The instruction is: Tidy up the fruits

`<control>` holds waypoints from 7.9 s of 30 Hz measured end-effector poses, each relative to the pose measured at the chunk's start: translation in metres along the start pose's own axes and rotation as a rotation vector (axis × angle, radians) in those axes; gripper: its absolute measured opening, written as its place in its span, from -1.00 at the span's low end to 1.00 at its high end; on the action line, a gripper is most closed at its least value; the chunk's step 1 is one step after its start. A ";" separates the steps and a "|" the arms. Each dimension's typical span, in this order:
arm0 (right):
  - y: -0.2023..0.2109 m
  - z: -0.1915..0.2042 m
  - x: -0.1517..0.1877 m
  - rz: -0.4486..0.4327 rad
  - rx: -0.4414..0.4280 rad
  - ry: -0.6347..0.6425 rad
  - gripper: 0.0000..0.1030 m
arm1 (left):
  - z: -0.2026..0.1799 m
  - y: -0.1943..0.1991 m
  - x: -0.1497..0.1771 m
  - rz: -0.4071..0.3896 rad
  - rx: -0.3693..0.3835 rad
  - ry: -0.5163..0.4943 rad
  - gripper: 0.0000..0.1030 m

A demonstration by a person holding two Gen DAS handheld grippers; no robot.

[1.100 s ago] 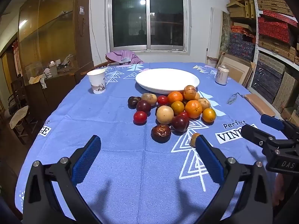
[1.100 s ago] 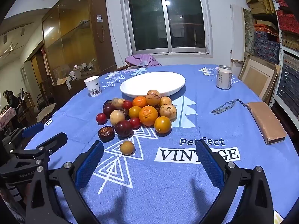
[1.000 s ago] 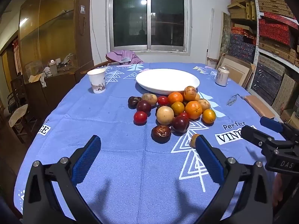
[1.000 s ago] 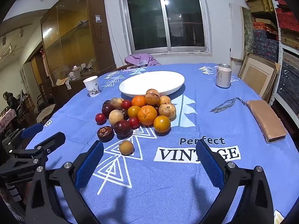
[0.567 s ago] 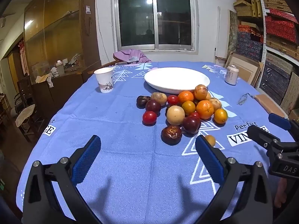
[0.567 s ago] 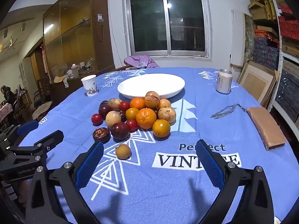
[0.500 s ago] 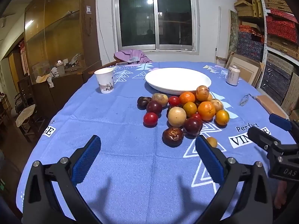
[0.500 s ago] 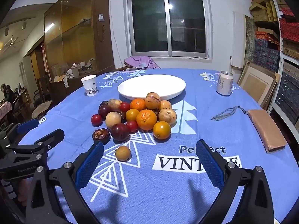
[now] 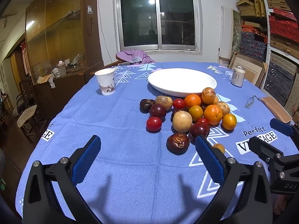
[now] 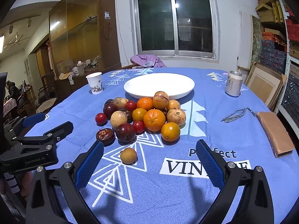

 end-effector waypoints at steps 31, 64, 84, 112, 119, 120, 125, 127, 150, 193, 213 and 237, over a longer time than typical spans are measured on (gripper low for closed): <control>-0.008 -0.003 0.008 0.020 -0.047 -0.039 0.93 | 0.007 -0.022 0.013 0.073 0.064 0.107 0.92; -0.009 -0.003 0.008 0.026 -0.052 -0.039 0.93 | 0.008 -0.025 0.015 0.083 0.052 0.102 0.92; -0.008 -0.003 0.009 0.029 -0.053 -0.043 0.93 | 0.008 -0.025 0.015 0.083 0.052 0.103 0.92; -0.035 0.046 0.020 0.223 -0.208 0.144 0.93 | 0.008 -0.043 0.022 0.203 0.084 0.019 0.92; -0.050 0.076 0.019 0.309 -0.271 0.243 0.72 | 0.000 -0.068 0.016 0.283 0.135 -0.087 0.92; -0.051 0.076 0.019 0.318 -0.275 0.241 0.54 | -0.003 -0.072 0.013 0.289 0.132 -0.113 0.92; -0.059 0.072 0.017 0.355 -0.280 0.211 0.04 | -0.015 -0.094 0.000 0.311 0.170 -0.190 0.75; -0.063 0.065 0.016 0.363 -0.292 0.191 0.04 | -0.022 -0.103 0.001 0.344 0.214 -0.211 0.48; -0.075 0.054 0.017 0.323 -0.345 0.184 -0.42 | -0.046 -0.109 0.021 0.387 0.349 -0.276 -0.16; -0.139 -0.081 -0.111 0.124 -0.140 -0.103 0.25 | -0.027 -0.187 -0.134 0.237 0.202 0.040 0.71; -0.090 -0.105 -0.057 0.006 -0.237 -0.333 0.93 | 0.004 -0.115 -0.044 0.176 0.108 -0.066 0.86; -0.109 -0.055 -0.052 0.058 -0.115 -0.049 0.93 | 0.007 -0.121 -0.050 0.178 0.084 -0.048 0.92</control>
Point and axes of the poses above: each gripper's, at about its wrist camera, not at the fingertips, and y roughly against the way its jaws point, z to its left, x to its underside, the point moved 5 cm from there along -y, roughly the way its jaws point, and after that the axes turned 12 degrees about y, right-handed, at the moved point
